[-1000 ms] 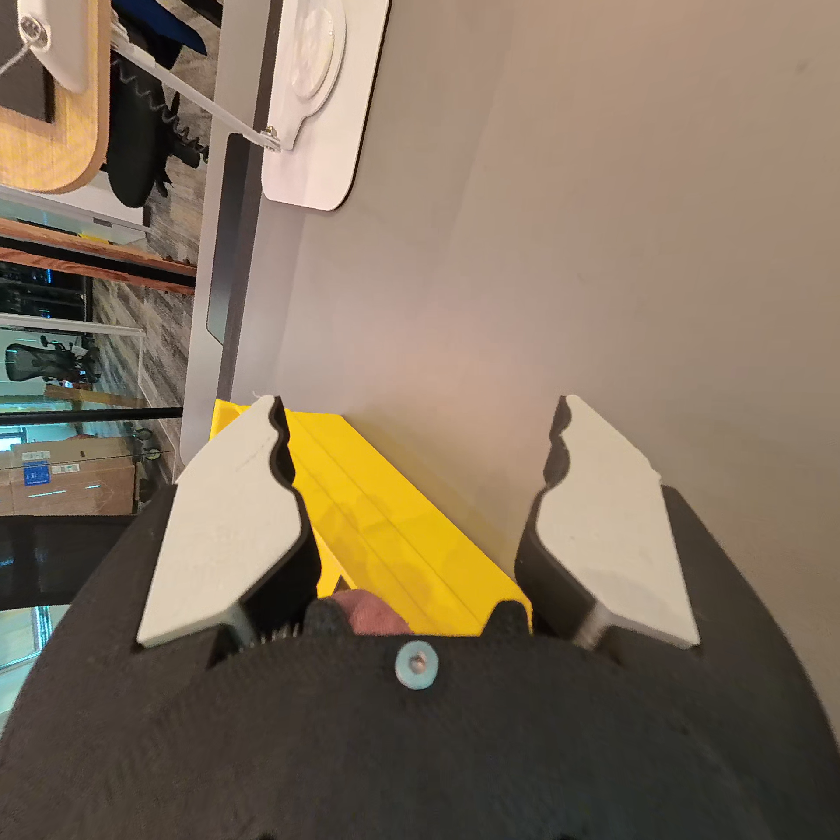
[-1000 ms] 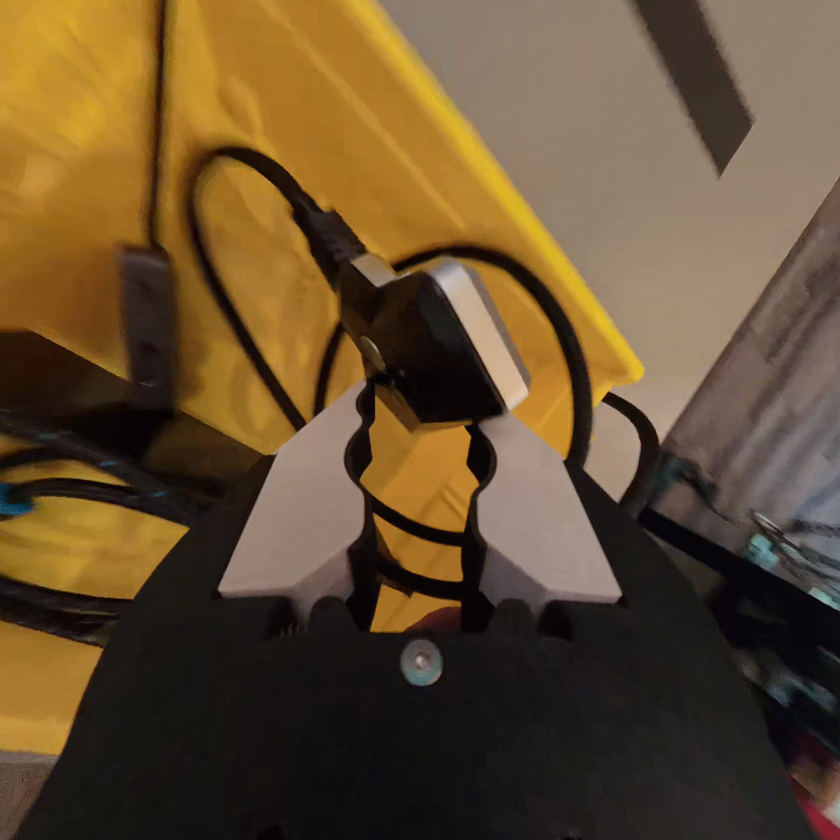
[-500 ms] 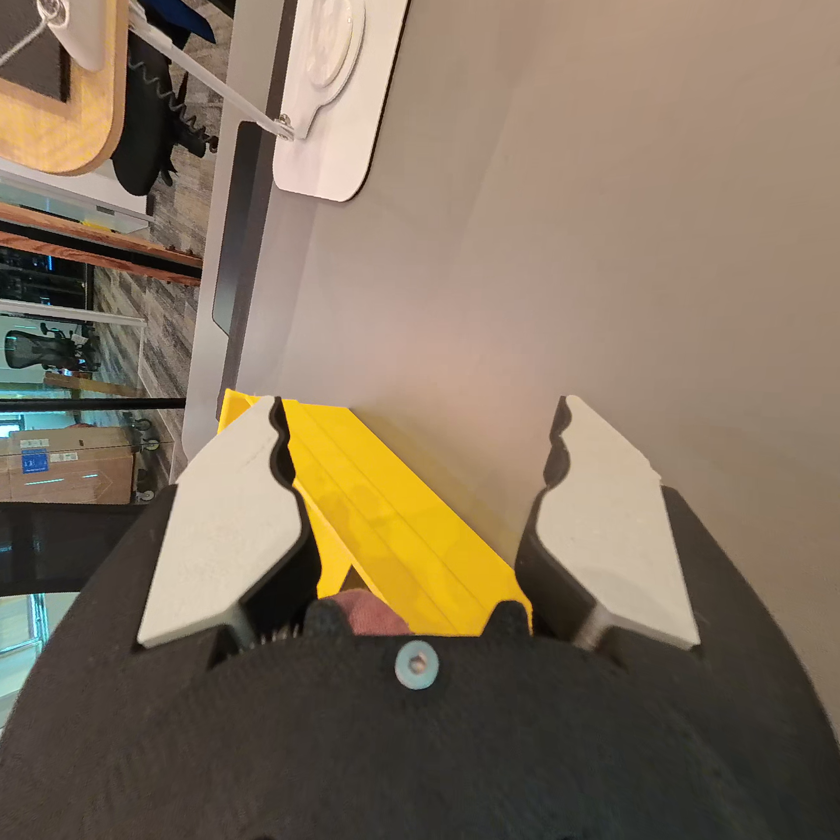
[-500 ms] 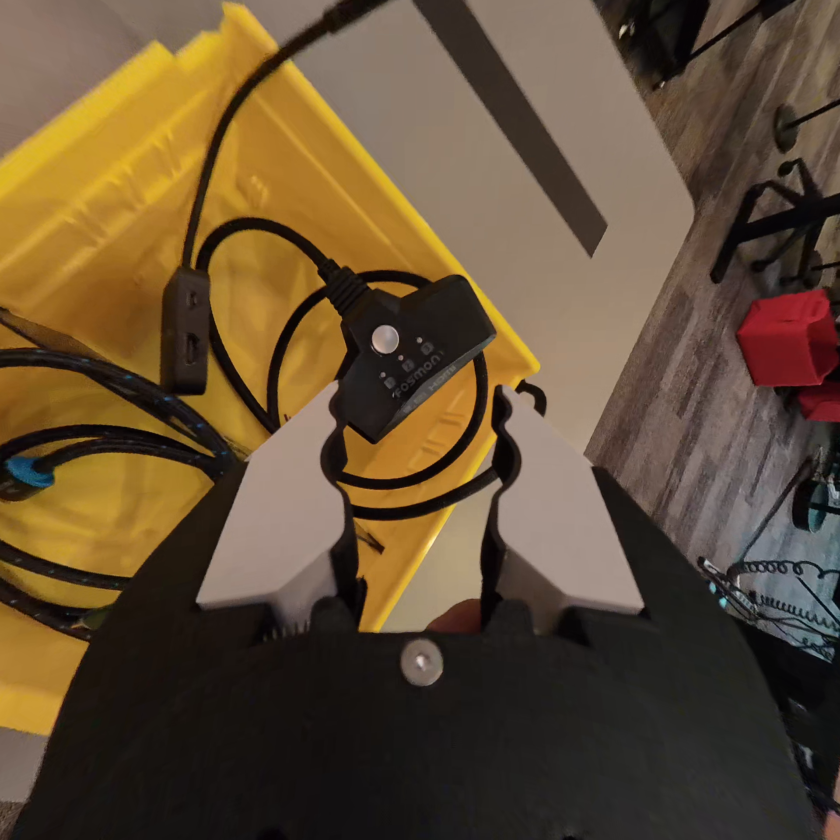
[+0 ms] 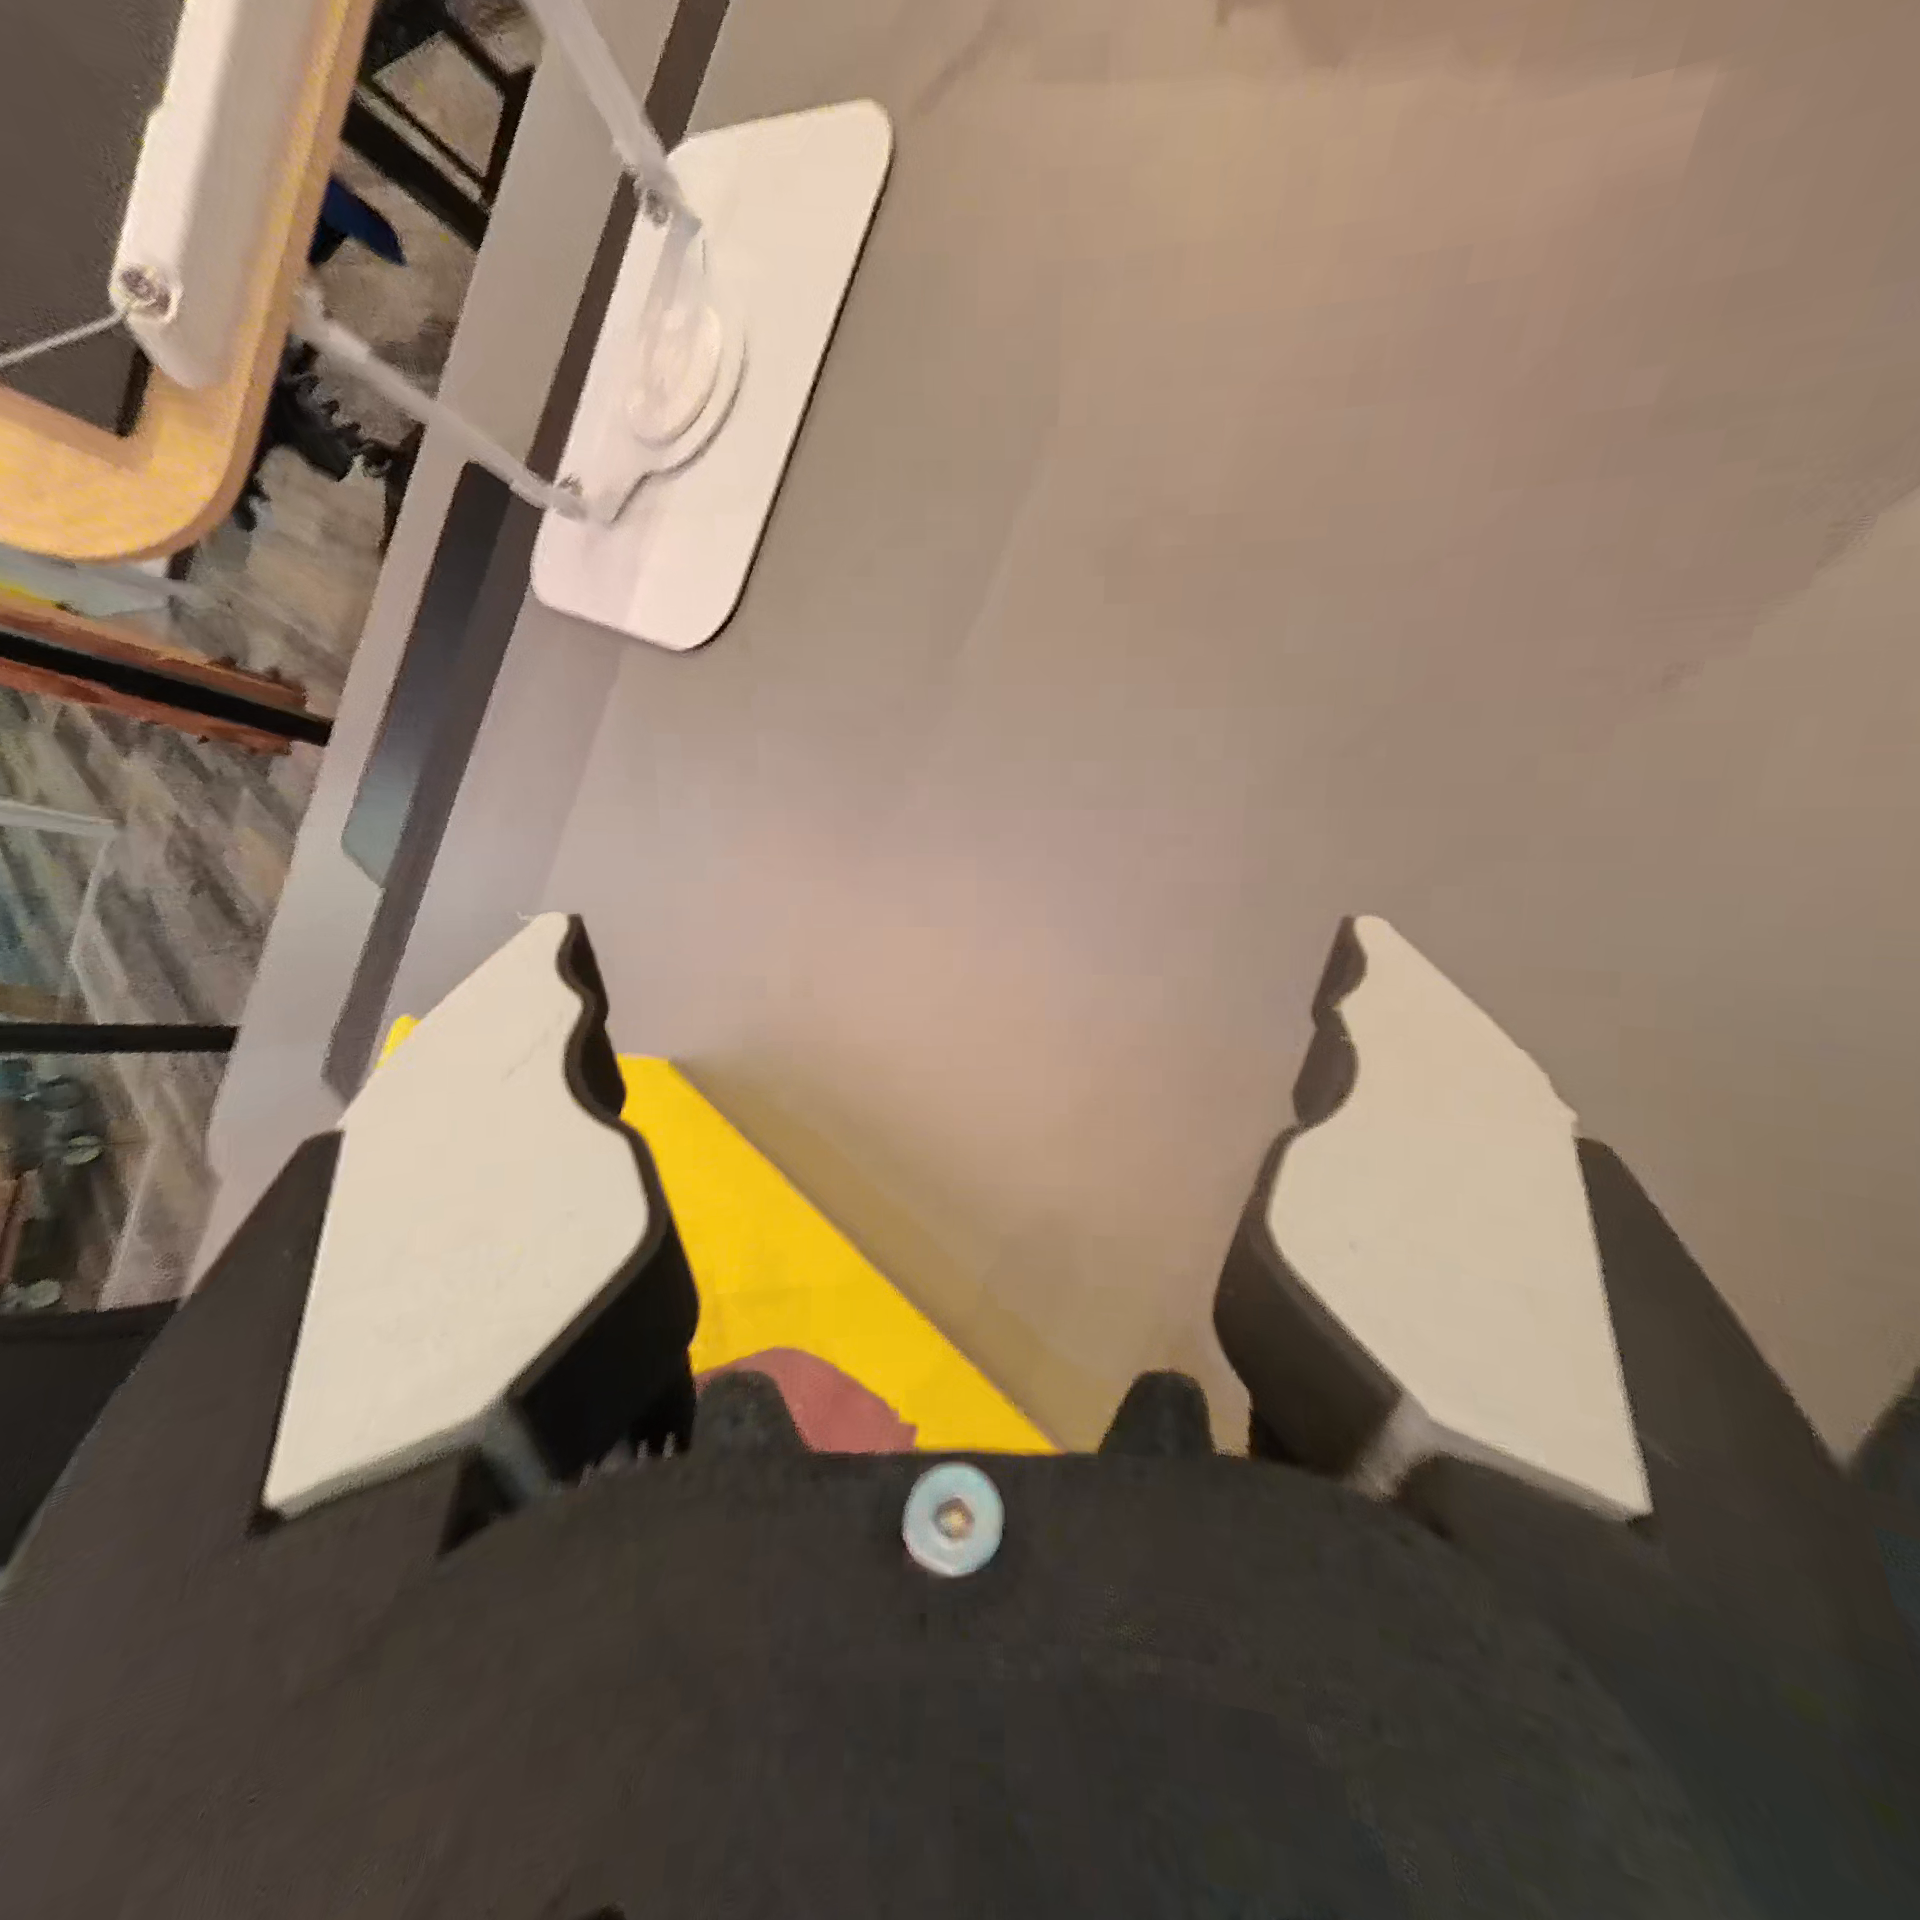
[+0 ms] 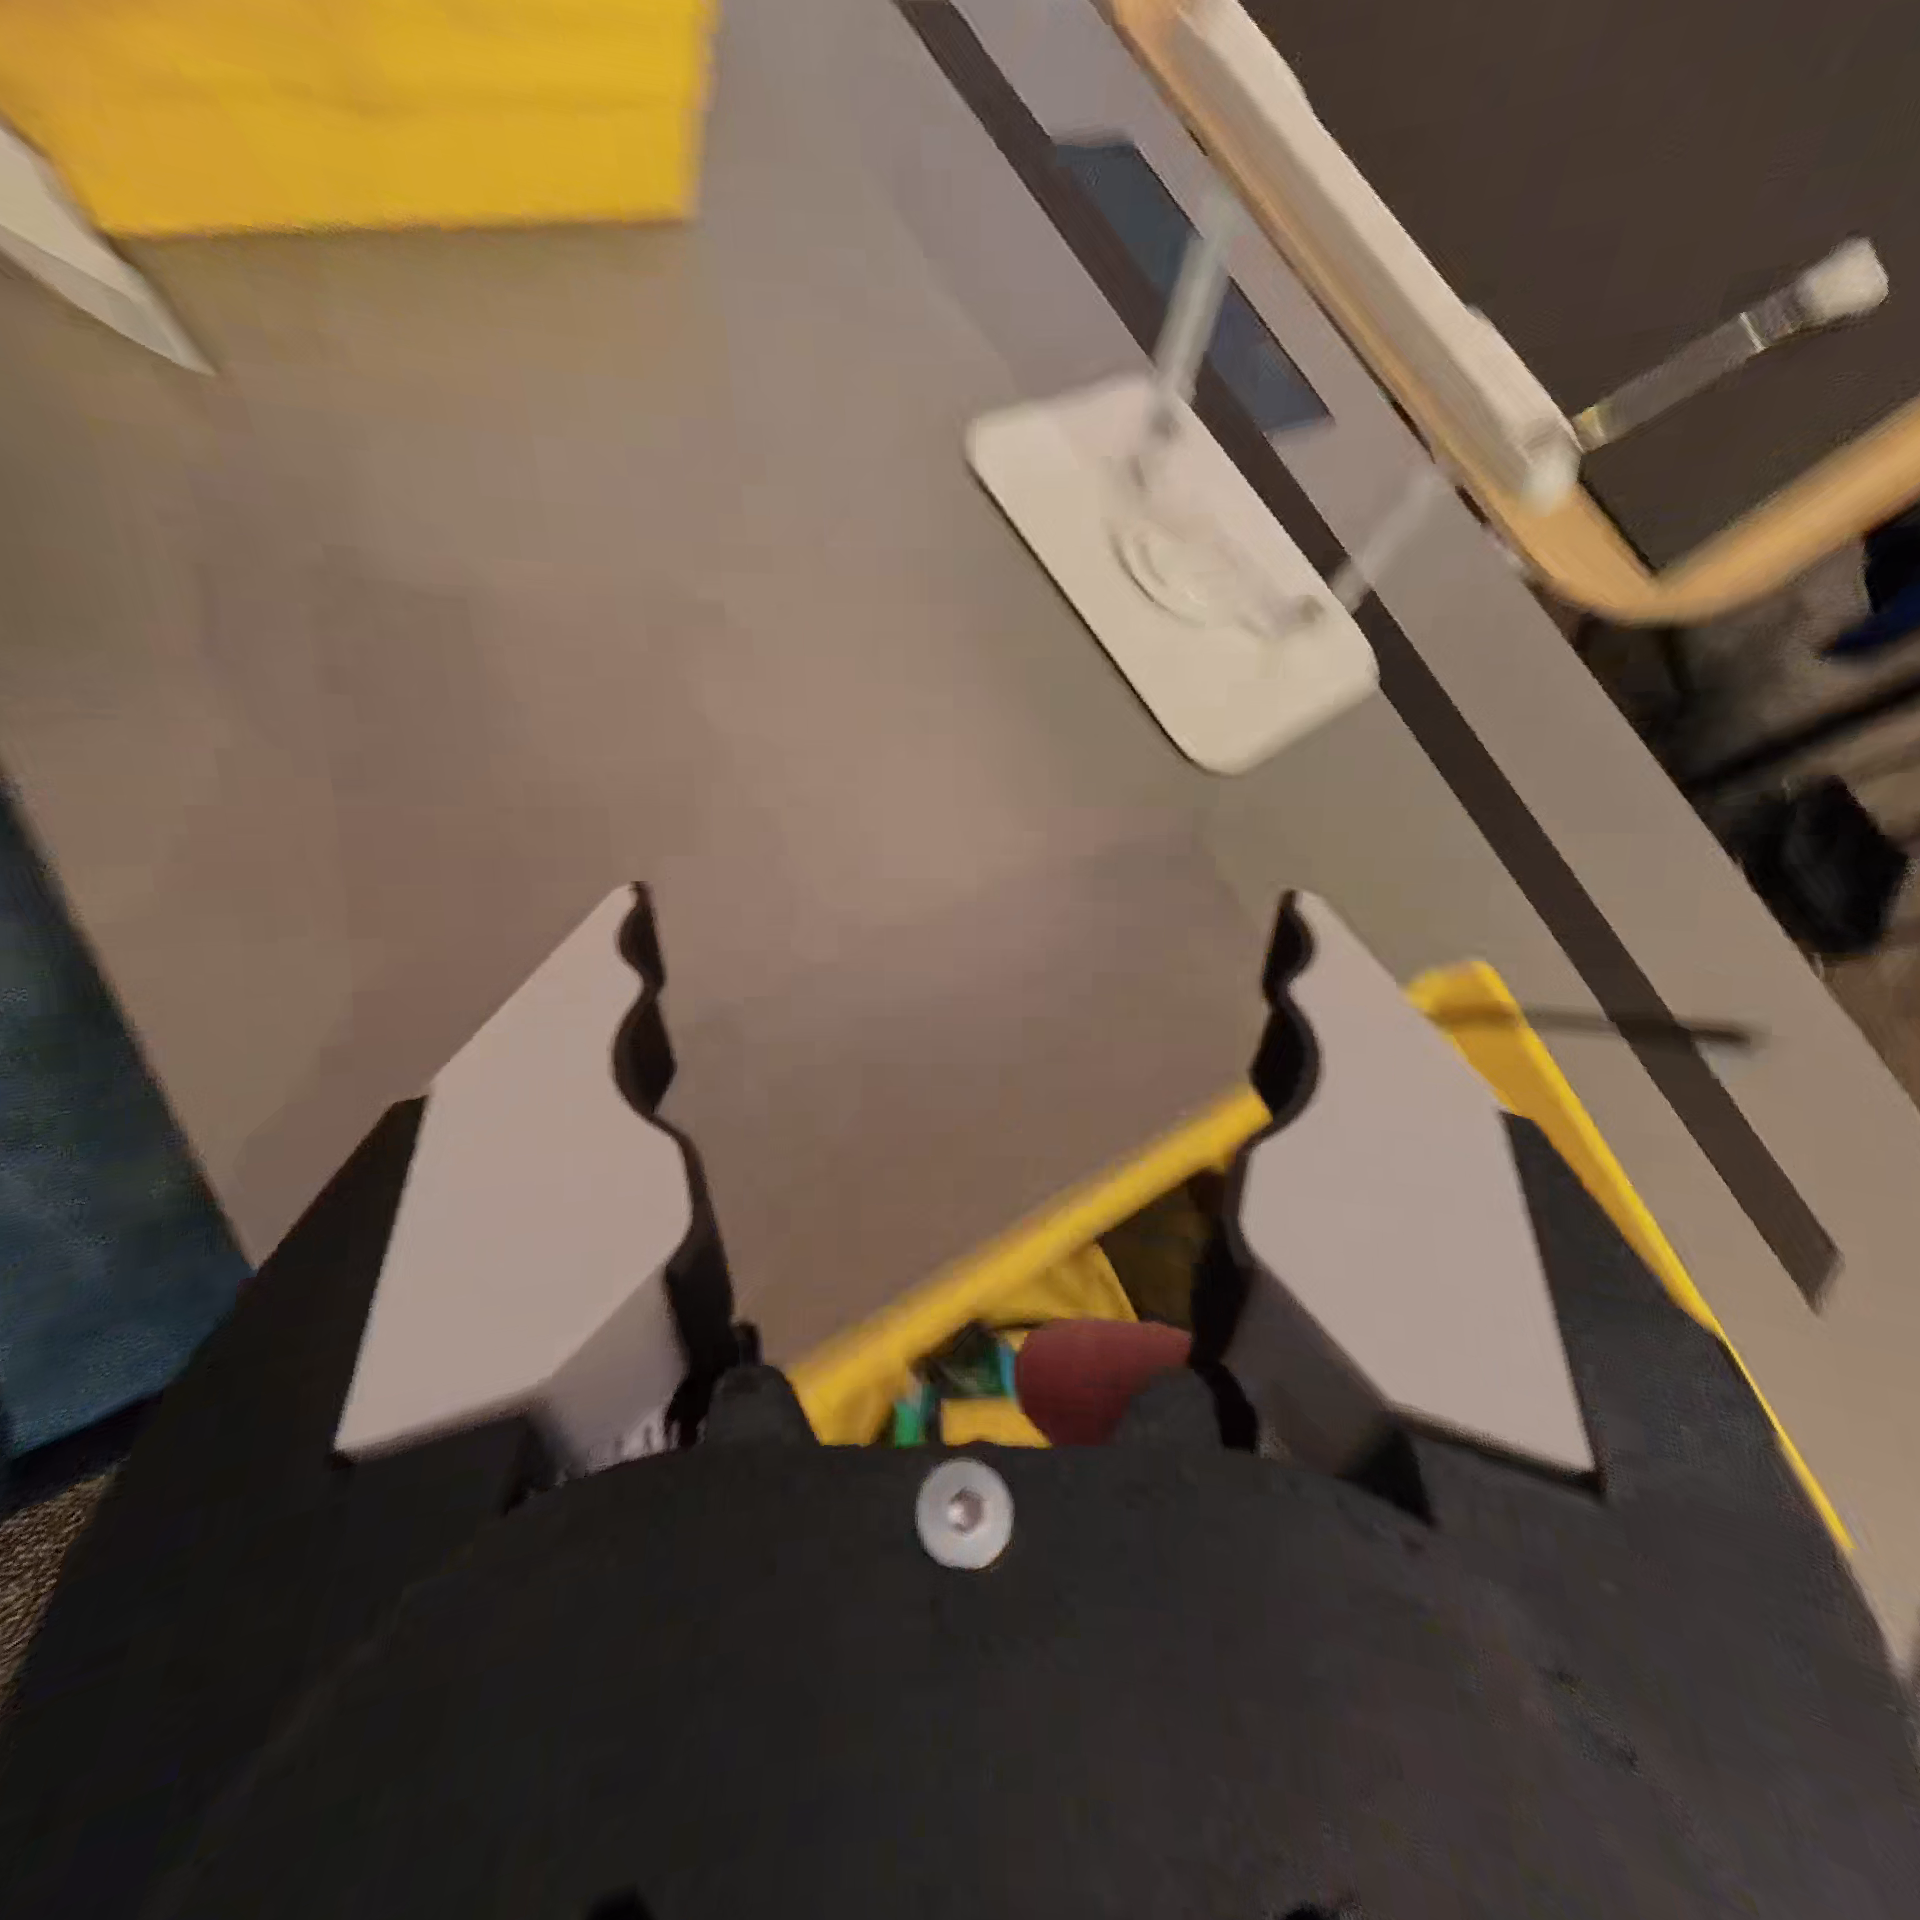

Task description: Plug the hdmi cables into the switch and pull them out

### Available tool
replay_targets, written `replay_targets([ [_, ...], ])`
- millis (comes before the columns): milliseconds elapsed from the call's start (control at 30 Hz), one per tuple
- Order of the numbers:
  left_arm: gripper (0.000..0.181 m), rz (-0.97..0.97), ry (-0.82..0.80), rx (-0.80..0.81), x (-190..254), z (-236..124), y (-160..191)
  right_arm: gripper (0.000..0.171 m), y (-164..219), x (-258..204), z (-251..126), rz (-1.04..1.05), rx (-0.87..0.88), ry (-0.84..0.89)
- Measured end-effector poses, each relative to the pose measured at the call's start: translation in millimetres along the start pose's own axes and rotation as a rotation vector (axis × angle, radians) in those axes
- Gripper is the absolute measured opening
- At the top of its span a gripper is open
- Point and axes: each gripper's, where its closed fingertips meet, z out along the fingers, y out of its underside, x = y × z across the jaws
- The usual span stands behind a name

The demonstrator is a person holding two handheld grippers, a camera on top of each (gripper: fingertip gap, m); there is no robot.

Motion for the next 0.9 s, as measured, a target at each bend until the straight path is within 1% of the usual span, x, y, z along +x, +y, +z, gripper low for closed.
replay_targets([
  [67,0.132,-0.020,0.049,0.031,14,1,-11,0.134,-28,-49,10,-0.057,0.090,-0.086],
  [133,0.138,-0.035,0.090,0.059,28,4,-22,0.145,-49,-100,23,-0.088,0.139,-0.181],
  [167,0.140,-0.036,0.103,0.064,34,6,-25,0.147,-55,-121,32,-0.103,0.143,-0.216],
  [200,0.142,-0.038,0.115,0.069,39,8,-28,0.145,-59,-140,41,-0.111,0.142,-0.245],
  [267,0.140,-0.079,0.151,0.088,49,12,-33,0.143,-60,-163,63,-0.109,0.130,-0.263],
  [333,0.142,-0.134,0.205,0.106,64,19,-38,0.152,-51,-177,88,-0.075,0.110,-0.299],
  [400,0.146,-0.165,0.246,0.098,76,30,-35,0.155,-33,-185,111,-0.044,0.061,-0.331],
  [467,0.146,-0.173,0.271,0.058,85,43,-27,0.156,-15,-186,128,-0.036,0.013,-0.332],
  [567,0.146,-0.222,0.317,0.021,97,59,-18,0.159,4,-184,146,0.036,-0.019,-0.355],
  [667,0.146,-0.258,0.344,-0.005,106,73,-10,0.160,25,-180,159,0.033,-0.075,-0.339],
  [733,0.146,-0.267,0.347,-0.029,111,83,-3,0.160,31,-177,165,0.003,-0.094,-0.315],
  [833,0.146,-0.352,0.386,-0.052,116,88,2,0.160,30,-179,168,-0.002,-0.090,-0.318],
  [900,0.146,-0.331,0.361,-0.024,114,87,0,0.159,29,-181,169,-0.002,-0.090,-0.333],
])
